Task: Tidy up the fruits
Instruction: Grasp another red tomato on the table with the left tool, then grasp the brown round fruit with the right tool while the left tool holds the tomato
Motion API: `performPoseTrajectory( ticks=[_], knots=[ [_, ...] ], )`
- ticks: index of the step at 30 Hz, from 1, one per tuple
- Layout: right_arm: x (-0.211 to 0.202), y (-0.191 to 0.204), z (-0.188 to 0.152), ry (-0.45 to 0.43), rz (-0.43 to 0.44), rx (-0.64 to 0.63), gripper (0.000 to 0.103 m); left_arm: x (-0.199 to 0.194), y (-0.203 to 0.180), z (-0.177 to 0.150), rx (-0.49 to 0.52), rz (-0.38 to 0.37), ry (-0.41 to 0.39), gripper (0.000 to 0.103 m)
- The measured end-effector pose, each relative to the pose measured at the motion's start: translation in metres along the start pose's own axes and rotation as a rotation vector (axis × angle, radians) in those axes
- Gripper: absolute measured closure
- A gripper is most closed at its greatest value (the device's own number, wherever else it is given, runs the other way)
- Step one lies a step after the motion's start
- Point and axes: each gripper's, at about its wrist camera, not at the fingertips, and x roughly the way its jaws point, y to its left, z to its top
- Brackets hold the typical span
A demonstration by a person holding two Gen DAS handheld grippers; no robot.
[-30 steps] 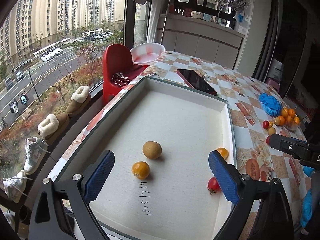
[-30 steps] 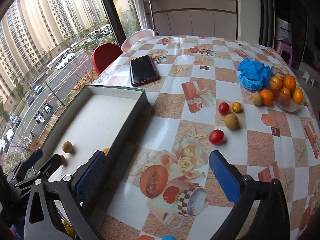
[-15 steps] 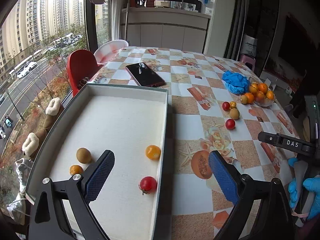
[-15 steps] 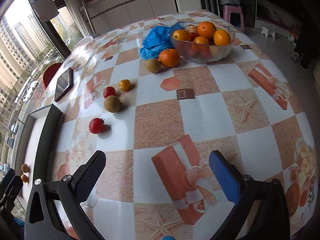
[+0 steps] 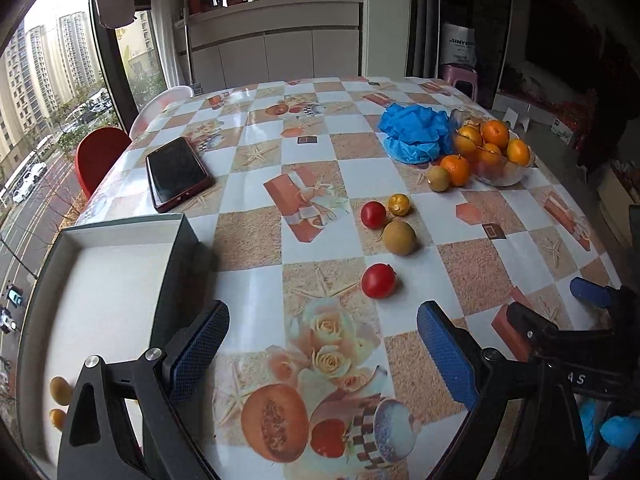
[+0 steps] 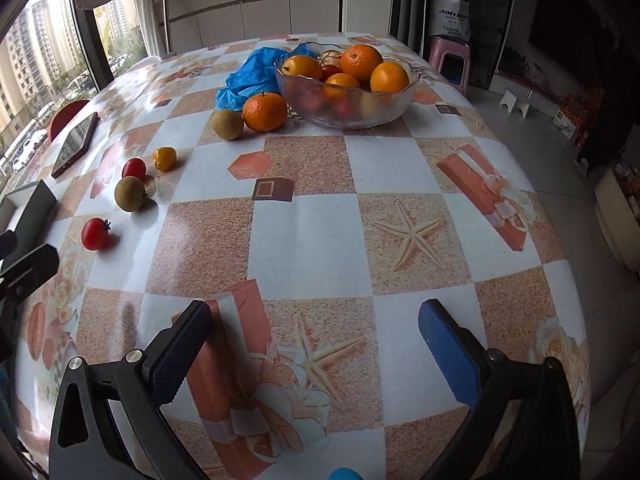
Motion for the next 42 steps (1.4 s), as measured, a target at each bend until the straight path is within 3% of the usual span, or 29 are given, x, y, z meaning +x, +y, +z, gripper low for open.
performPoseTrajectory(
  ticks=[7, 8, 10, 14, 17, 19, 21, 29, 34, 37, 42],
  knots=[
    [-0.001, -0.001, -0.002, -0.025, 0.004, -0.009, 0.000, 0.025, -0.021, 0.009, 0.029, 0.018, 0.015, 0.009],
    [-0.001, 0.000, -0.002, -0.027, 0.005, -0.009, 0.000, 0.027, -0.024, 0.009, 0.039, 0.020, 0.017, 0.015],
    [0.000, 0.001, -0.001, -0.029, 0.005, -0.009, 0.000, 0.037, -0.028, 0.011, 0.057, 0.014, 0.058, 0.036],
    [0.001, 0.001, 0.000, -0.032, 0.006, -0.008, 0.000, 0.044, -0.024, 0.013, 0.012, -0.010, 0.073, 0.039],
    [0.001, 0.001, -0.001, -0.032, 0.006, -0.008, 0.000, 0.045, -0.023, 0.015, 0.000, -0.028, 0.069, 0.053],
    [0.001, 0.001, -0.001, -0.032, 0.006, -0.008, 0.000, 0.044, -0.026, 0.014, 0.010, -0.041, 0.060, 0.072],
    [0.001, 0.001, -0.001, -0.032, 0.004, -0.008, 0.000, 0.042, -0.027, 0.012, 0.017, -0.039, 0.054, 0.080],
    [0.001, 0.003, 0.002, -0.005, 0.004, -0.009, 0.000, 0.018, -0.005, -0.022, -0.001, -0.003, 0.021, 0.079],
    [0.003, 0.029, 0.019, 0.022, 0.156, -0.041, 0.000, 0.004, 0.013, -0.042, -0.039, 0.009, 0.012, 0.079],
    [0.009, 0.056, 0.033, 0.013, 0.199, -0.075, 0.002, 0.002, 0.017, -0.047, -0.050, 0.004, 0.013, 0.079],
    [0.025, 0.101, 0.054, 0.005, 0.225, -0.146, 0.018, 0.000, 0.020, -0.051, -0.068, -0.008, 0.011, 0.079]
  ],
)
